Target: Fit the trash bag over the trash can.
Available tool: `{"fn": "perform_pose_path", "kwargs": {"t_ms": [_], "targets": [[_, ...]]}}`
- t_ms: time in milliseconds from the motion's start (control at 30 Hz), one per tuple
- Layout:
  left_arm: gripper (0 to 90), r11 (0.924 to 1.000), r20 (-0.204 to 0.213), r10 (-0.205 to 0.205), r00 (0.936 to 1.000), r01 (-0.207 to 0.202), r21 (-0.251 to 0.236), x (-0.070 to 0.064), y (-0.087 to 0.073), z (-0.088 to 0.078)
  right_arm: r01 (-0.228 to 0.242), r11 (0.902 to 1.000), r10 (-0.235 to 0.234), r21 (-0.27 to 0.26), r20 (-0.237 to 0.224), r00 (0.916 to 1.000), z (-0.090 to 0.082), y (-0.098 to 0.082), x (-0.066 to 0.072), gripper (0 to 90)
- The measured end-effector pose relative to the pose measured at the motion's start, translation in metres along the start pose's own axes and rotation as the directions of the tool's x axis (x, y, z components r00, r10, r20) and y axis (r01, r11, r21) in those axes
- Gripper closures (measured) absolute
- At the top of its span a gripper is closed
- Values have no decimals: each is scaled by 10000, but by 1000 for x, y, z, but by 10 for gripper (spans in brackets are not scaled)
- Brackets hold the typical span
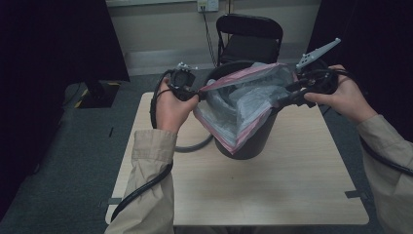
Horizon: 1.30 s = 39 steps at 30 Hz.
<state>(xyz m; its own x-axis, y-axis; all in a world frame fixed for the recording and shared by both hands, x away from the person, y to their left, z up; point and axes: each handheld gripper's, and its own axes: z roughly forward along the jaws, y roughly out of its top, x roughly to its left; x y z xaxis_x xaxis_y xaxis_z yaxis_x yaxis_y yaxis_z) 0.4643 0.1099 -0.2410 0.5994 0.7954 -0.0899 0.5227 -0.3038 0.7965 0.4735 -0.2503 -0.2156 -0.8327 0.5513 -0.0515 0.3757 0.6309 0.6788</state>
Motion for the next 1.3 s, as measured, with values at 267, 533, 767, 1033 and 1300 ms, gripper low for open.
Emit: {"fn": "perform_pose_path", "kwargs": {"t_ms": [267,533,767,1033,1300], "targets": [[888,10000,-151,-24,9999,23,-58,1,-2,0,376,9985,-366,385,-259,9990,-5,-7,3,868],[886,9998,-383,-186,9991,188,37,11,-8,3,-83,9864,83,1639,9,10000,5,-37,-17,894],[886,9998,-503,12,9987,-2,208,13,-11,11,-699,9841,594,1635,680,9959,25,-51,-38,896],[894,9997,-552,-209,9983,215,105,17,-15,14,-1089,9815,883,1576,1326,9872,23,-54,-47,899],[863,9973,-287,-690,9972,682,-272,24,-17,9,-747,9882,540,1335,1526,9868,16,-51,-35,826]]}}
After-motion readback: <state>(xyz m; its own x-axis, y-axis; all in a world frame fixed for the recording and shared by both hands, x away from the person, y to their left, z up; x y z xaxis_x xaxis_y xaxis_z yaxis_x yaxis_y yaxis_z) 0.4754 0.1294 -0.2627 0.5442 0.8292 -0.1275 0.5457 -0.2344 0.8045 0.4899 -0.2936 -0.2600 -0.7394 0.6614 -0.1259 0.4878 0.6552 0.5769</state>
